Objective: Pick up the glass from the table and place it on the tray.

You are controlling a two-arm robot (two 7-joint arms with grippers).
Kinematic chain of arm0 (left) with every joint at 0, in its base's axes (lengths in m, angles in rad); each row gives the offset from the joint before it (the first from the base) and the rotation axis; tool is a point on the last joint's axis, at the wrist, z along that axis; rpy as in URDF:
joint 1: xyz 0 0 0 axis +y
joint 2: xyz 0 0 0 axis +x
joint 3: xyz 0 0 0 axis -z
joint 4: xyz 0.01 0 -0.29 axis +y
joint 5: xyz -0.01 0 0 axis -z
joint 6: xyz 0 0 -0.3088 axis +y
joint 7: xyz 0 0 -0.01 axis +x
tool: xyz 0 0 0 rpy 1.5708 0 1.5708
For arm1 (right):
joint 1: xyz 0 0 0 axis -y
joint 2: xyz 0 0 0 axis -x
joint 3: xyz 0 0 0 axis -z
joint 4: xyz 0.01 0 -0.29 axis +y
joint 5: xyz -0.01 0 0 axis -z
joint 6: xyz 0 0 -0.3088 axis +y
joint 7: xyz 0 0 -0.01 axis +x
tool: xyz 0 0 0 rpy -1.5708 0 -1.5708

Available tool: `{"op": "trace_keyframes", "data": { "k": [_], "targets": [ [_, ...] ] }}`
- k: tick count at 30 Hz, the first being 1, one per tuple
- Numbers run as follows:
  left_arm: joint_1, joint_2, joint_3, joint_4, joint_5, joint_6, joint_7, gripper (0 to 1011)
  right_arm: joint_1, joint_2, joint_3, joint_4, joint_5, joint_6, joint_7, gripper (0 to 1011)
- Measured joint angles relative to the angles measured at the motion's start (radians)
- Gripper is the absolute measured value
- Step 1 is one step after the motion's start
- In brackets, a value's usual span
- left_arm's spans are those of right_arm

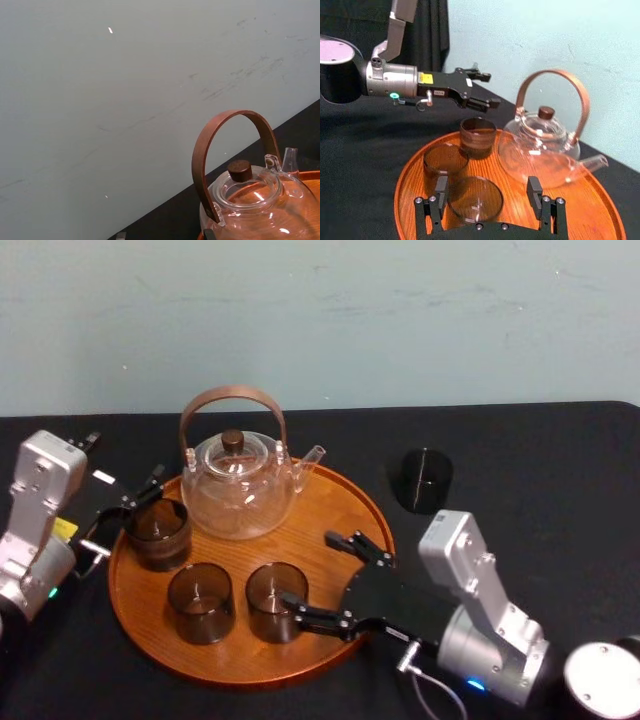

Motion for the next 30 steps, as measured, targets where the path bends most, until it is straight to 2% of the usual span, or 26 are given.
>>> {"op": "trace_keyframes", "data": {
  "k": [6, 10, 13, 16, 17, 18, 25, 30],
  "targets": [
    [0.000, 0.000, 0.000, 0.000, 0.000, 0.000, 0.000, 1001, -0.052, 0.052, 0.046, -0.068, 0.024, 0.055, -0.015, 1003],
    [0.000, 0.000, 0.000, 0.000, 0.000, 0.000, 0.000, 1001, -0.082, 0.075, 0.077, -0.106, 0.033, 0.064, -0.033, 1003],
    [0.000, 0.000, 0.000, 0.000, 0.000, 0.000, 0.000, 1001, -0.113, 0.094, 0.114, -0.137, 0.041, 0.068, -0.054, 1003],
    [0.000, 0.000, 0.000, 0.000, 0.000, 0.000, 0.000, 1001, -0.152, 0.112, 0.166, -0.166, 0.053, 0.071, -0.079, 1003],
    [0.000, 0.000, 0.000, 0.000, 0.000, 0.000, 0.000, 1001, -0.152, 0.112, 0.166, -0.166, 0.053, 0.071, -0.079, 1003],
    [0.000, 0.000, 0.000, 0.000, 0.000, 0.000, 0.000, 1001, -0.166, 0.116, 0.189, -0.172, 0.059, 0.072, -0.089, 1002],
    [0.000, 0.000, 0.000, 0.000, 0.000, 0.000, 0.000, 1001, -0.191, 0.115, 0.274, -0.152, 0.092, 0.080, -0.118, 1002],
    [0.000, 0.000, 0.000, 0.000, 0.000, 0.000, 0.000, 1001, -0.158, 0.099, 0.310, -0.079, 0.142, 0.104, -0.104, 1002]
  ]
}}
